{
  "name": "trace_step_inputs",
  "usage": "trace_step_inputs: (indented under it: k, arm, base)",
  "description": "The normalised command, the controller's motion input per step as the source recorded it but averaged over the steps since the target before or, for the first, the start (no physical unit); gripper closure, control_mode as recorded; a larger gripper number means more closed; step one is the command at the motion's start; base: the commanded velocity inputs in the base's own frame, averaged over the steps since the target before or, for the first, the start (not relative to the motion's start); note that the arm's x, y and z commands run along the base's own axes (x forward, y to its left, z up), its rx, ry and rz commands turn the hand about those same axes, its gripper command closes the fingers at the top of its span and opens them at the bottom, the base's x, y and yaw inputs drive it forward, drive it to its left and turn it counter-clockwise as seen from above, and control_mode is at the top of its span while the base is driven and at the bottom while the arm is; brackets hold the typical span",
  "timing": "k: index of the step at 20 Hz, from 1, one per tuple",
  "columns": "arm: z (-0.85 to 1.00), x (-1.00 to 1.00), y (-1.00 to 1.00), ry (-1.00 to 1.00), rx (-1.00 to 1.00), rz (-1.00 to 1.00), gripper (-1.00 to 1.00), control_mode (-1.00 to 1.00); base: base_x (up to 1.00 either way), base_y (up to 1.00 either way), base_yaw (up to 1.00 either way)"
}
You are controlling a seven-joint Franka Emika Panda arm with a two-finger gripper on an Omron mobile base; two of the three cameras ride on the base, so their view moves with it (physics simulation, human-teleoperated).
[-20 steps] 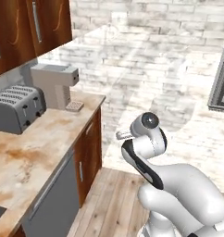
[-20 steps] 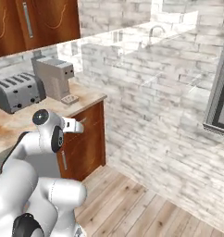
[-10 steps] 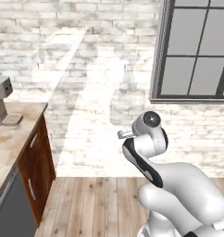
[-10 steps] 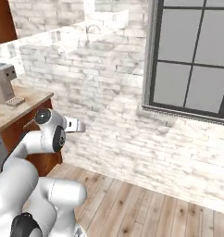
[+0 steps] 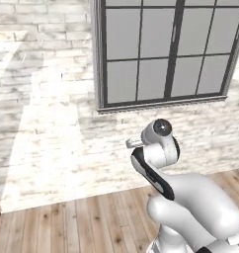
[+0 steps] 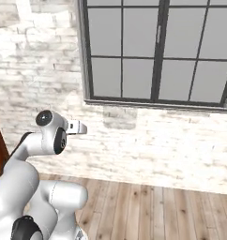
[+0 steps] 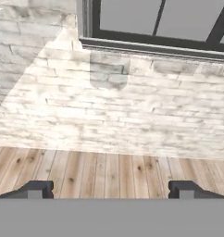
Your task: Place the large bottle from the dining counter next to the other large bottle outside the sink, and place the small bottle from the dining counter next to the other small bottle inside the sink.
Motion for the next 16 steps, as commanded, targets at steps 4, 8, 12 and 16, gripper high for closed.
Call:
trace_step_inputs:
  k: [4,8,12,16]
  arm:
    - [0.00,0.00,0.00,0.00,0.00,0.00,-1.00,1.00]
    - [0.00,0.00,0.00,0.00,0.00,0.00,-1.00,1.00]
    - [0.00,0.00,0.00,0.00,0.00,0.00,-1.00,1.00]
    - [0.00,0.00,0.00,0.00,0.00,0.00,-1.00,1.00]
  base:
    - [0.00,-0.62,-0.40]
    - [0.00,-0.52,-0.45]
    - [0.04,-0.45,-0.41]
    - [0.08,-0.49,-0.39]
